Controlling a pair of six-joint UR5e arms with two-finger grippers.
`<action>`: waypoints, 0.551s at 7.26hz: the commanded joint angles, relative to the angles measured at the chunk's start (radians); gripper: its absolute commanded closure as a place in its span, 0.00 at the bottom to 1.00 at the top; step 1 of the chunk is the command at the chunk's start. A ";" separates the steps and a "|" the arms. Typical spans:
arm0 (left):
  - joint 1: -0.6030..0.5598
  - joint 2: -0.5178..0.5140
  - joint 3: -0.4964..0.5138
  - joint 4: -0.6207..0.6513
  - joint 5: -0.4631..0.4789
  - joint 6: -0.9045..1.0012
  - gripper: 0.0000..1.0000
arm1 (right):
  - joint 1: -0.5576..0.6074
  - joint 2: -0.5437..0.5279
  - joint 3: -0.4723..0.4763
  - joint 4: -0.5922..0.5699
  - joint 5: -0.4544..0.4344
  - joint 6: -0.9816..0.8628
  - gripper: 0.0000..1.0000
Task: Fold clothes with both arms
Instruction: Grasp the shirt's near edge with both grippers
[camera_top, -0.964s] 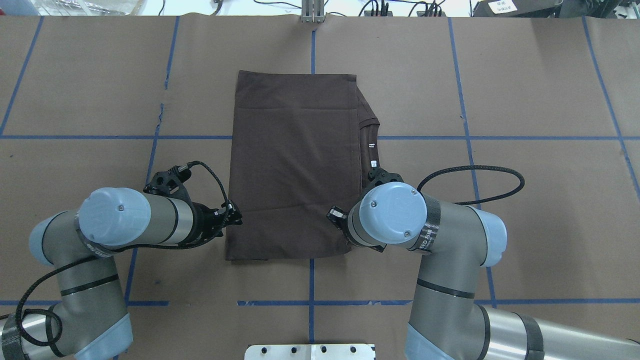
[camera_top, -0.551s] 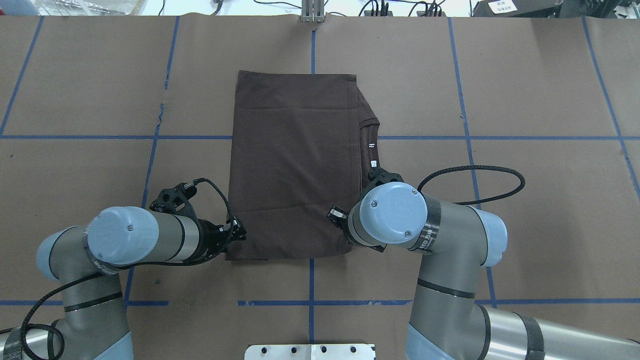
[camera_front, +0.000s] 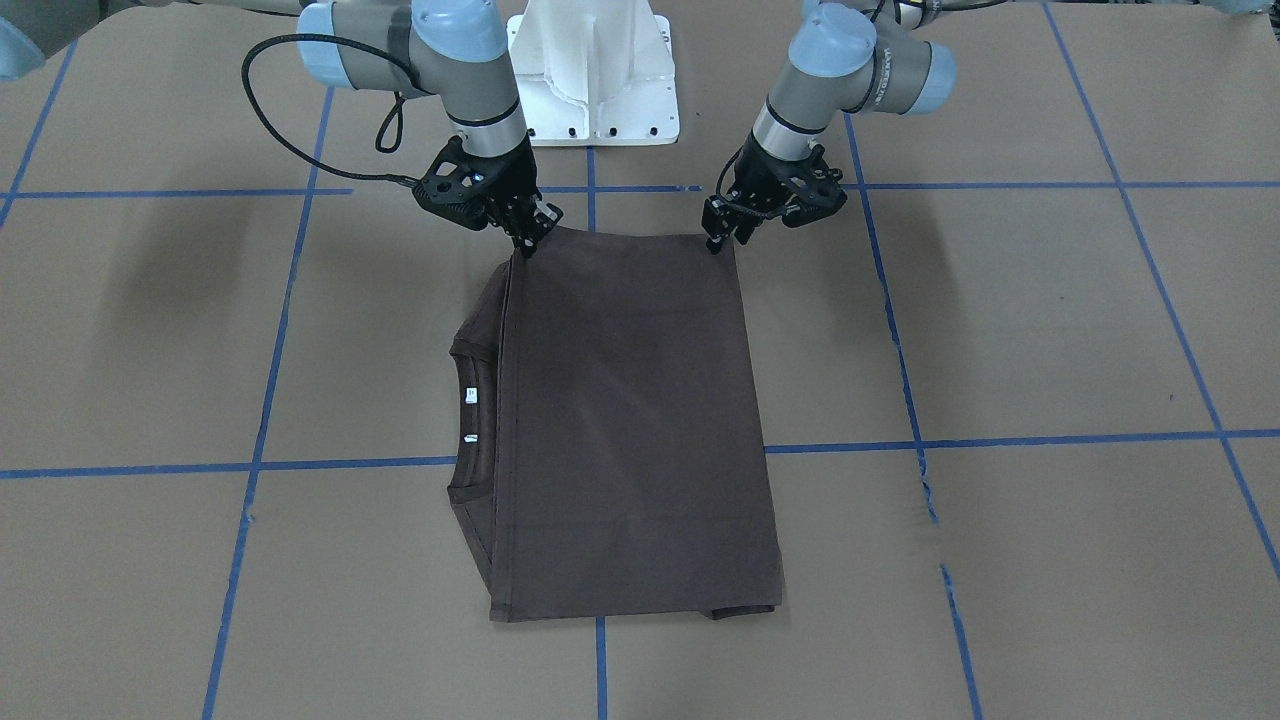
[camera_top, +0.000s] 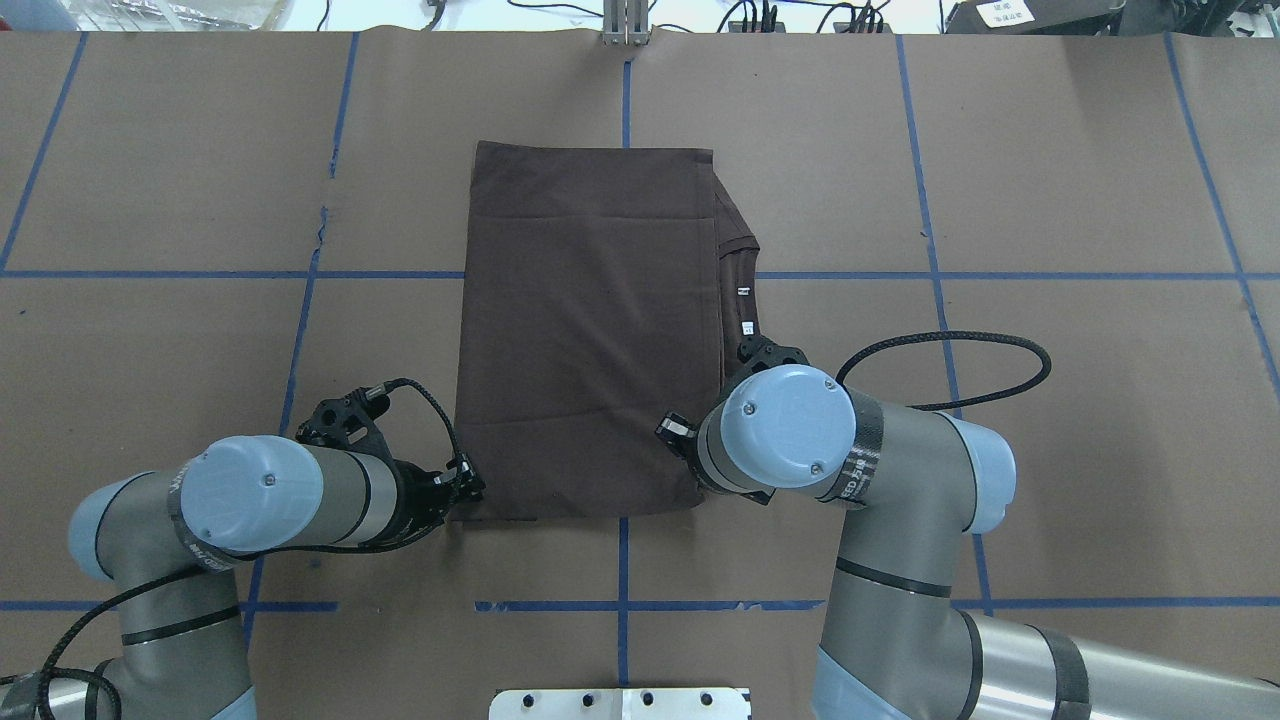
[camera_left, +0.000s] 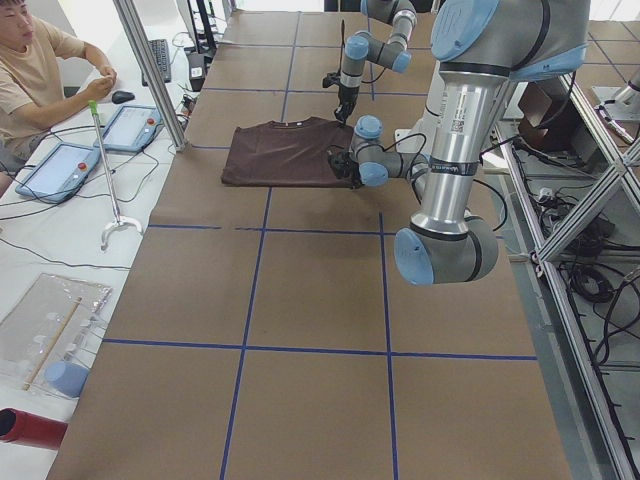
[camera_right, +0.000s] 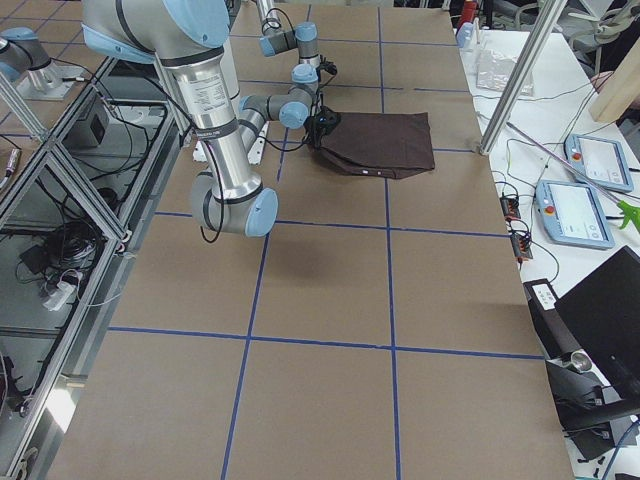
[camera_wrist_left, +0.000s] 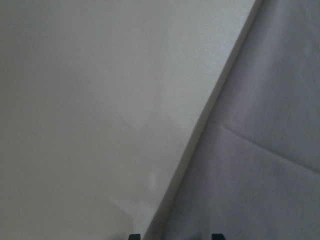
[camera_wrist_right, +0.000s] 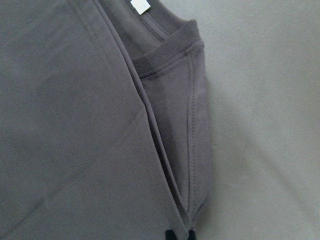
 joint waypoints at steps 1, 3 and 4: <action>0.010 0.000 -0.001 0.004 0.000 -0.020 0.51 | 0.000 0.000 0.001 0.000 0.000 0.000 1.00; 0.010 -0.002 -0.016 0.005 -0.001 -0.023 0.87 | 0.002 -0.006 0.009 0.000 0.000 -0.002 1.00; 0.010 -0.002 -0.027 0.005 -0.003 -0.023 1.00 | 0.002 -0.008 0.009 0.000 0.000 -0.002 1.00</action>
